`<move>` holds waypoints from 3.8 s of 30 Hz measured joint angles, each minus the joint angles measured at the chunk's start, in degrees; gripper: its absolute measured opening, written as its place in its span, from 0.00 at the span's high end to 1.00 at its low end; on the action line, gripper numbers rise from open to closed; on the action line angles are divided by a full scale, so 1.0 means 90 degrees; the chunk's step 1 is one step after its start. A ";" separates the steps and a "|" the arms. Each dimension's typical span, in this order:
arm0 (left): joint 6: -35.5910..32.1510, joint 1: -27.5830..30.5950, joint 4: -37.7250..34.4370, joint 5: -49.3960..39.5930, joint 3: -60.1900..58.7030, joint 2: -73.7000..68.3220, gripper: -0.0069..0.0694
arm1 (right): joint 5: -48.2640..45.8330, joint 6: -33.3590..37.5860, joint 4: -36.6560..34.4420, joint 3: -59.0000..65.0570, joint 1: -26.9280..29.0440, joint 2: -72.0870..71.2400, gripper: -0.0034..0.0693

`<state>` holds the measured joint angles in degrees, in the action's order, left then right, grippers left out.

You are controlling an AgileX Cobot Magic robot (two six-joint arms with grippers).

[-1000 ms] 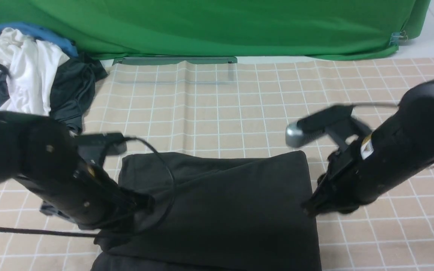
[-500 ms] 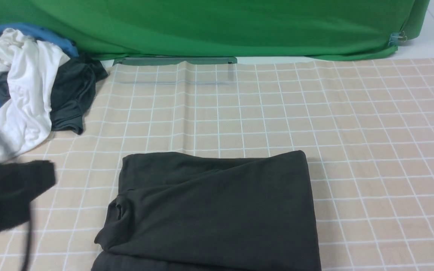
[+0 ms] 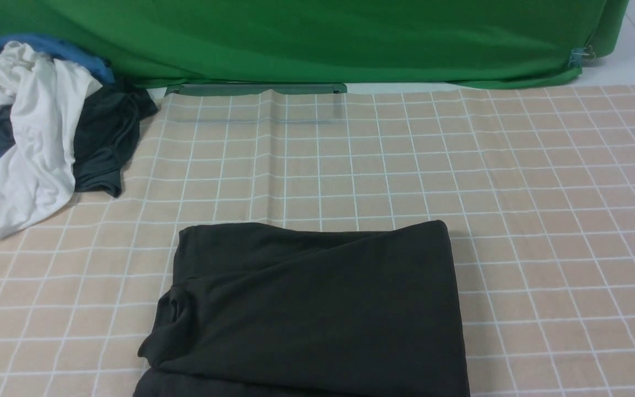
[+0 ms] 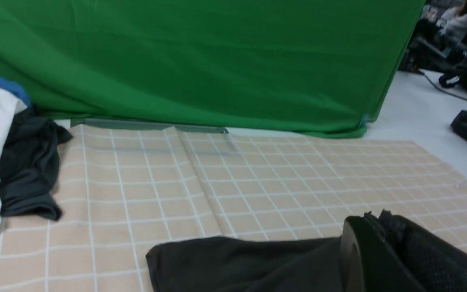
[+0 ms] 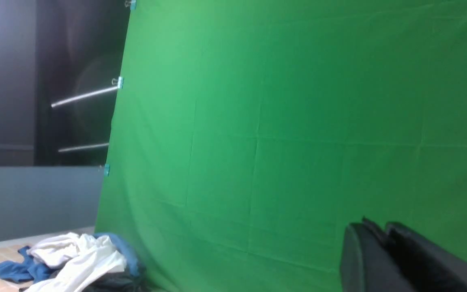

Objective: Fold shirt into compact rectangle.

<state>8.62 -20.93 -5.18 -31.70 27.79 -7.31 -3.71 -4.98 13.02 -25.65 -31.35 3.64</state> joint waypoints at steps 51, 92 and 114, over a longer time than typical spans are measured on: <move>-0.1712 0.1922 0.0207 0.2080 -0.3124 0.0812 0.88 | 0.0062 -0.0083 0.0000 0.0018 0.0000 0.0000 0.63; -0.1712 0.1922 0.0249 0.2038 -0.3130 0.0812 0.88 | 0.0074 -0.0291 -0.0013 0.2877 0.1795 0.0001 0.63; -0.1712 0.1922 0.0256 0.2025 -0.3130 0.0812 0.88 | -0.1114 -0.0346 -0.0013 0.2899 0.3335 -0.0407 0.63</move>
<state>-6.79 -3.64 -2.87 -13.48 -0.37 0.00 -13.74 -8.10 12.91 0.44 -1.33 -0.02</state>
